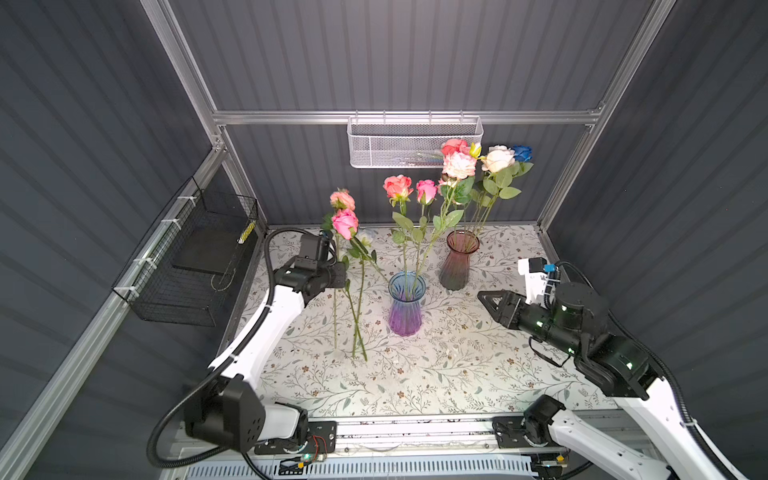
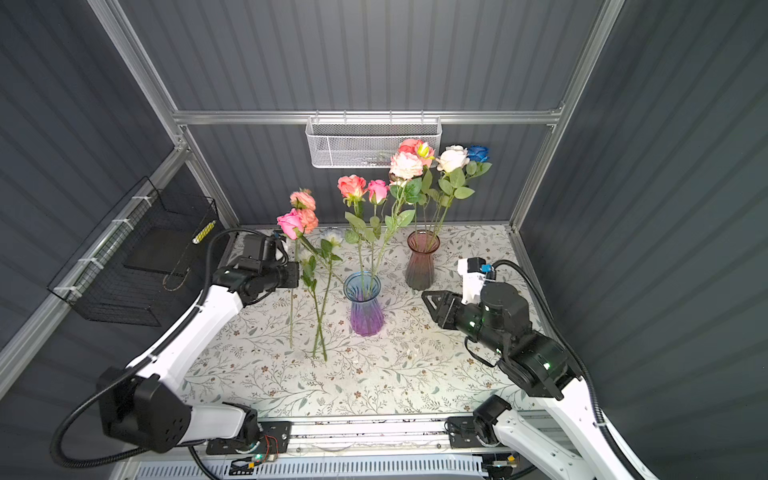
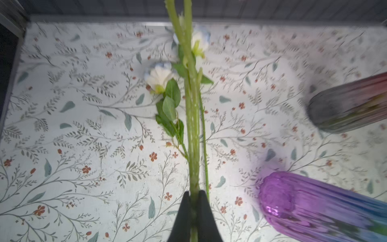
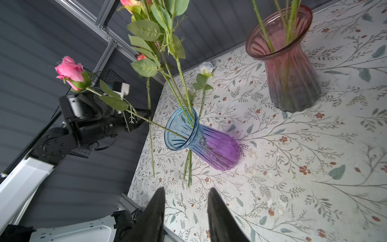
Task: Arrange the flowers into the vase
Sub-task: 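Lift the spray rose upright toward the blue-to-purple vase with the left gripper, then carry the pink spray rose over the vase and lower its stem in, left gripper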
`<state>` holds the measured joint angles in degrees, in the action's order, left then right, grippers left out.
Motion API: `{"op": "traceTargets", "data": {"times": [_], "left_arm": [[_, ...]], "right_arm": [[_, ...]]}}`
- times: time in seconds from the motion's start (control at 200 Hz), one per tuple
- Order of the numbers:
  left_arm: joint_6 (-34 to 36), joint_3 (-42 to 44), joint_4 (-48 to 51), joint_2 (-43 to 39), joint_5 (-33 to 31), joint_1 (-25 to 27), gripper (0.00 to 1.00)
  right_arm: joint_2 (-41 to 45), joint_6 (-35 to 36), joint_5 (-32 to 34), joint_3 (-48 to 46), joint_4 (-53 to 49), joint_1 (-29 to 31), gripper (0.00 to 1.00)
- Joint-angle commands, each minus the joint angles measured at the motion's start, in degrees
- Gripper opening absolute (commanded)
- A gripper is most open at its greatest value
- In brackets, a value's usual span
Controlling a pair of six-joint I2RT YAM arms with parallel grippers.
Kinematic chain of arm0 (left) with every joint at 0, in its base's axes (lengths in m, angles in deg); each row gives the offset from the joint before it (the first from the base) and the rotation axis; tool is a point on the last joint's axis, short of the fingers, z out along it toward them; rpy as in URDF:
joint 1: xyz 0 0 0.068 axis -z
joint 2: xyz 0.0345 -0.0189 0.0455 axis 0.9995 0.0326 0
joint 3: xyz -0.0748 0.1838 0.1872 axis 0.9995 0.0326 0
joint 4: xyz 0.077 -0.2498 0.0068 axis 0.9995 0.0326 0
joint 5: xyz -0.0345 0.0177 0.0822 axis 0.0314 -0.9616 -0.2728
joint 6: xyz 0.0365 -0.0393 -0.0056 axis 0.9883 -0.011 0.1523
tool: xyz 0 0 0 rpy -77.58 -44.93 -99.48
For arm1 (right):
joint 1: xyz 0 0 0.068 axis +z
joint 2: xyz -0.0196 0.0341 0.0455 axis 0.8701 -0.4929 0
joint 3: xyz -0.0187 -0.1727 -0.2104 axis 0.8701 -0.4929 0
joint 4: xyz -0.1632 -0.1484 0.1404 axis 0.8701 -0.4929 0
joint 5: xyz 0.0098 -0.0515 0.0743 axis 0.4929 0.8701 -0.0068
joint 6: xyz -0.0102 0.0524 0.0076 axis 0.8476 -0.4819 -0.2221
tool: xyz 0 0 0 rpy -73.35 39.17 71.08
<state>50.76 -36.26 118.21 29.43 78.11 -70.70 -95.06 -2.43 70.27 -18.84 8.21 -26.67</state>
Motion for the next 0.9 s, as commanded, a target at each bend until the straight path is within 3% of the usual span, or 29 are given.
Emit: {"op": "traceTargets", "data": {"times": [0.0, 0.19, 0.37, 0.445, 0.575, 0.895], "left_arm": [[-2.8, 0.6, -3.0, -5.2, 2.2, 0.1, 0.0], [-2.9, -2.5, -3.4, -12.4, -0.9, 0.0, 0.0], [-0.1, -8.2, -1.6, -14.4, -6.2, 0.1, 0.0], [0.8, -9.6, -1.9, -15.6, -5.7, 0.1, 0.0], [3.0, -11.3, -4.3, -17.7, 2.3, 0.1, 0.0], [2.0, -27.4, -0.8, -15.8, 19.5, 0.1, 0.0]], "right_arm": [[-1.3, 0.5, -2.5, 2.2, 2.0, 0.2, 0.36], [-3.5, 2.0, -3.7, 5.0, 3.4, 0.6, 0.36], [-5.5, 3.1, -3.6, 6.4, 4.4, 1.5, 0.36], [-6.1, 3.6, -4.1, 6.9, 4.9, 1.8, 0.36], [-8.0, 5.1, -4.0, 9.0, 4.7, 2.5, 0.36], [-10.3, 4.7, -3.5, 9.5, 5.8, 2.9, 0.36]]}}
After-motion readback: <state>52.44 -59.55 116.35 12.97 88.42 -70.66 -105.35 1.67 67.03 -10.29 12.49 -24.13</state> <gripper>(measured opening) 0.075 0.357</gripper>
